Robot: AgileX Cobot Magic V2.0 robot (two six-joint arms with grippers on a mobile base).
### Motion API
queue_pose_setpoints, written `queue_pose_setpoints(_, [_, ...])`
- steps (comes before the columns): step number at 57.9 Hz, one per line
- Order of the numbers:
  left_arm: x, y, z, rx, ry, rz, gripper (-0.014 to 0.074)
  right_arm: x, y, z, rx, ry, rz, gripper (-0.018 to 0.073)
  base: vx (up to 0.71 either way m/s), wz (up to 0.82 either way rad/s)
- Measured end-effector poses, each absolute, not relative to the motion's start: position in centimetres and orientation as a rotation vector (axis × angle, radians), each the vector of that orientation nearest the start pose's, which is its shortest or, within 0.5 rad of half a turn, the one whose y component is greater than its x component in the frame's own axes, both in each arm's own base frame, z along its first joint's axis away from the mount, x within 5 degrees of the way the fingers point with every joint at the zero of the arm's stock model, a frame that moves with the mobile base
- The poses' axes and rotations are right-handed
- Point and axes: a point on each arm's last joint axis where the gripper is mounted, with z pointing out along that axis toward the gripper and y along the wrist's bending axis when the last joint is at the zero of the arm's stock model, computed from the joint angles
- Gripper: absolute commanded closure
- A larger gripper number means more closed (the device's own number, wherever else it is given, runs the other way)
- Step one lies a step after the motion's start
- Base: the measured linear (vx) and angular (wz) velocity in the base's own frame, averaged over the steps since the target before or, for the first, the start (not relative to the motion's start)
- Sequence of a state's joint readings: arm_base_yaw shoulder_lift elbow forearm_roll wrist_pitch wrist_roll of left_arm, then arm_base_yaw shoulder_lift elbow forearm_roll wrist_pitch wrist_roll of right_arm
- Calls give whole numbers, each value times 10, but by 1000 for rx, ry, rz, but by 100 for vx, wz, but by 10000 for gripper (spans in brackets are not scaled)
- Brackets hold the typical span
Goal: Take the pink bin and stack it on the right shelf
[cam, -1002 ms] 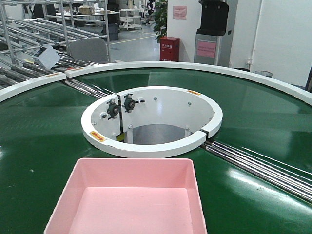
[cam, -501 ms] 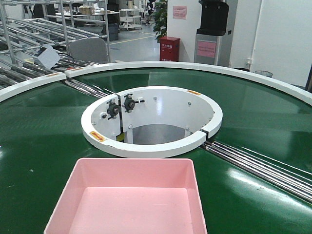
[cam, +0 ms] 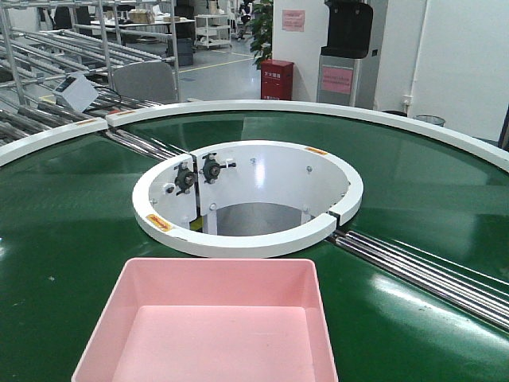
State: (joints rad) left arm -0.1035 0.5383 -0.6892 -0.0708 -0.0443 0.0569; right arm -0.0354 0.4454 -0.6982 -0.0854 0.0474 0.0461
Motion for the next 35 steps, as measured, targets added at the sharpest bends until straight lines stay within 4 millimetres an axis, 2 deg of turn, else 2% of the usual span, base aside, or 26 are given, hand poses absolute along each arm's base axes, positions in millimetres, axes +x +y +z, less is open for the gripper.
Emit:
queue_pose_setpoints(8, [140, -14, 395, 61, 1418, -96, 594, 106, -4, 399, 3, 1404, -67, 563, 0, 0])
queue_pose_setpoints(16, [154, -16, 387, 63, 1473, -94, 540, 110, -5, 397, 3, 1424, -66, 496, 0, 0])
queue_pose_setpoints(23, [155, -16, 387, 63, 1472, -94, 419, 110, -5, 397, 3, 1420, -66, 350, 0, 0])
queue_pose_setpoints(31, [155, -16, 387, 63, 1467, -94, 199, 110, -4, 397, 31, 1420, -28, 85, 0, 0])
queue_pose_setpoints(35, [155, -16, 387, 63, 1467, -94, 100, 110, -4, 397, 55, 1420, 4, -13, 0, 0])
